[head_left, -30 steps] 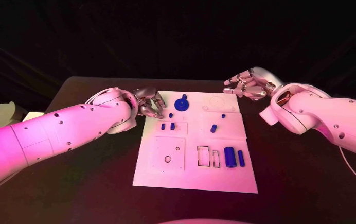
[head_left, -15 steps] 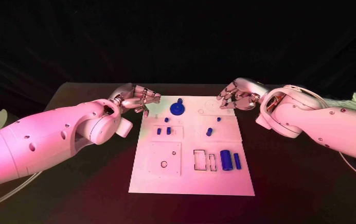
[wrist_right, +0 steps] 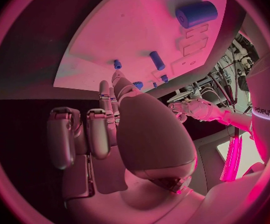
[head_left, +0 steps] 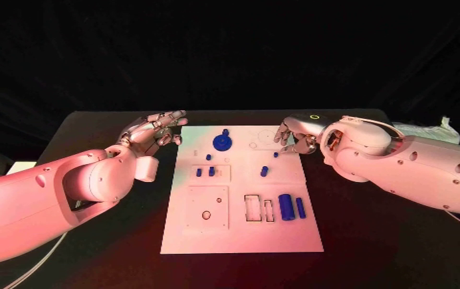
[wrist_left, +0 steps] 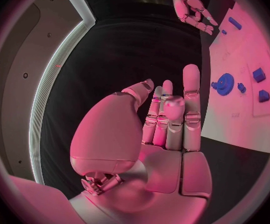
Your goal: Assemble the parts on the task board
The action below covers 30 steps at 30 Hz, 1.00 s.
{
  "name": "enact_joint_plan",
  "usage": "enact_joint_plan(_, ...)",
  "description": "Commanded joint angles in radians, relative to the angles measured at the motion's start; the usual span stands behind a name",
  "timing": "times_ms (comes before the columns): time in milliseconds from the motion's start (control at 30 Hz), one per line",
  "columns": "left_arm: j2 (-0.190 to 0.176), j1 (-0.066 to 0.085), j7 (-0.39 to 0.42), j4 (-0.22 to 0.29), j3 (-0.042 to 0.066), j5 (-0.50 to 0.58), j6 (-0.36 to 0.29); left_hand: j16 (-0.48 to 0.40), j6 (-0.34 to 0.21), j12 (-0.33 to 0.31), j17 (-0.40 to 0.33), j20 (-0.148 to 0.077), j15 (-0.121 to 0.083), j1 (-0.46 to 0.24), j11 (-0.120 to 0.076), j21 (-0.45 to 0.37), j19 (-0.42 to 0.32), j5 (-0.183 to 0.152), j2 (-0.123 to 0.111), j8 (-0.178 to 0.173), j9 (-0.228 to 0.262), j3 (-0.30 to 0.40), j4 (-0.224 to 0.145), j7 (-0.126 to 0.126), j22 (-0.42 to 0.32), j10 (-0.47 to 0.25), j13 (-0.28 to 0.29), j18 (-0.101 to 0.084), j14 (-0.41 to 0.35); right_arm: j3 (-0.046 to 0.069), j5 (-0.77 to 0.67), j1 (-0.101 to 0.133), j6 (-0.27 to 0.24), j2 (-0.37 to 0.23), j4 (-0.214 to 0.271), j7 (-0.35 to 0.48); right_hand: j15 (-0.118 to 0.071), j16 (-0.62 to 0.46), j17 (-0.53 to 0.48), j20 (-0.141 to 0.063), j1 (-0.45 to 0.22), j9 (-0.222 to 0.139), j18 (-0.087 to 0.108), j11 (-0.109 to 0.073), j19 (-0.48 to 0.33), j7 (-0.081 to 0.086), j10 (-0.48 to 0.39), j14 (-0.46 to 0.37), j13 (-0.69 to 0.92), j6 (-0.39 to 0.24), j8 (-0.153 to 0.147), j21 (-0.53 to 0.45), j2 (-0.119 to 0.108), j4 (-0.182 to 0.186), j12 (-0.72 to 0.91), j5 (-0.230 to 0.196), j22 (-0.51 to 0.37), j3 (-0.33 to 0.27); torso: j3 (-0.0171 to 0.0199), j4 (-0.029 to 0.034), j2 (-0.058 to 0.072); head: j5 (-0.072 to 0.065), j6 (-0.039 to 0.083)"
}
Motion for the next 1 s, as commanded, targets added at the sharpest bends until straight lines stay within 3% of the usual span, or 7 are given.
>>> enact_joint_plan(33, -0.005, -0.002, 0.061, 0.02, 0.0, 0.051, 0.032, -0.005, -0.01, 0.006, -0.002, 0.0, 0.001, 0.009, 0.001, -0.006, -0.007, 0.001, 0.0, -0.001, -0.002, -0.002, -0.003, 0.002, -0.001, -0.004, 0.002, 0.01, -0.009, -0.001, -0.084, -0.007, 0.056, 0.013, 0.001, -0.025, -0.004, -0.006, 0.111, 0.001, -0.001, 0.0, 0.021, 0.001, 0.001, -0.003, 0.006, 0.074, -0.013, 0.007, -0.001, -0.008, -0.009, 0.002, -0.004, -0.005, 0.058, 0.014, 0.0, 0.0016, 0.0, 0.001, -0.003)
enact_joint_plan(233, -0.009, -0.004, 0.059, 0.033, 0.0, 0.042, 0.039, -0.006, -0.01, 0.008, -0.007, 0.001, 0.001, 0.01, 0.001, -0.007, -0.008, 0.001, 0.001, 0.0, -0.002, -0.003, -0.004, 0.003, -0.002, -0.007, 0.002, 0.01, -0.011, -0.003, -0.098, -0.021, 0.065, 0.032, -0.013, -0.039, -0.007, -0.009, 0.107, -0.004, -0.006, 0.0, 0.021, -0.001, 0.001, -0.005, 0.009, 0.074, -0.036, 0.012, -0.001, -0.01, -0.014, 0.007, -0.004, -0.004, 0.057, 0.035, 0.0012, 0.0039, 0.0, 0.003, -0.004)
enact_joint_plan(567, -0.012, -0.005, 0.05, 0.033, 0.0, 0.026, 0.035, -0.01, -0.013, 0.013, -0.017, 0.001, 0.003, 0.012, 0.003, -0.01, -0.009, 0.001, 0.002, -0.001, -0.002, -0.004, -0.008, 0.005, -0.005, -0.014, 0.003, 0.009, -0.016, -0.003, -0.1, -0.032, 0.085, 0.044, -0.018, -0.042, -0.01, -0.01, 0.104, -0.006, -0.01, 0.001, 0.021, -0.003, 0.002, -0.008, 0.018, 0.074, -0.062, 0.023, 0.0, -0.012, -0.014, 0.01, -0.003, 0.001, 0.054, 0.067, 0.0024, 0.0, 0.001, 0.012, -0.008)
enact_joint_plan(1000, -0.016, -0.005, 0.046, 0.035, 0.0, 0.015, 0.032, -0.011, -0.015, 0.017, -0.019, 0.002, 0.003, 0.014, 0.004, -0.012, -0.009, 0.001, 0.005, -0.001, -0.002, -0.004, -0.01, 0.006, -0.006, -0.018, 0.004, 0.009, -0.018, -0.004, -0.111, -0.043, 0.119, 0.058, -0.03, -0.043, -0.021, -0.009, 0.103, -0.016, -0.007, 0.009, 0.021, -0.014, 0.004, -0.016, 0.059, 0.074, -0.099, 0.064, 0.008, -0.013, 0.012, -0.007, 0.001, -0.02, 0.055, 0.155, 0.0028, 0.0006, 0.001, 0.014, -0.013)
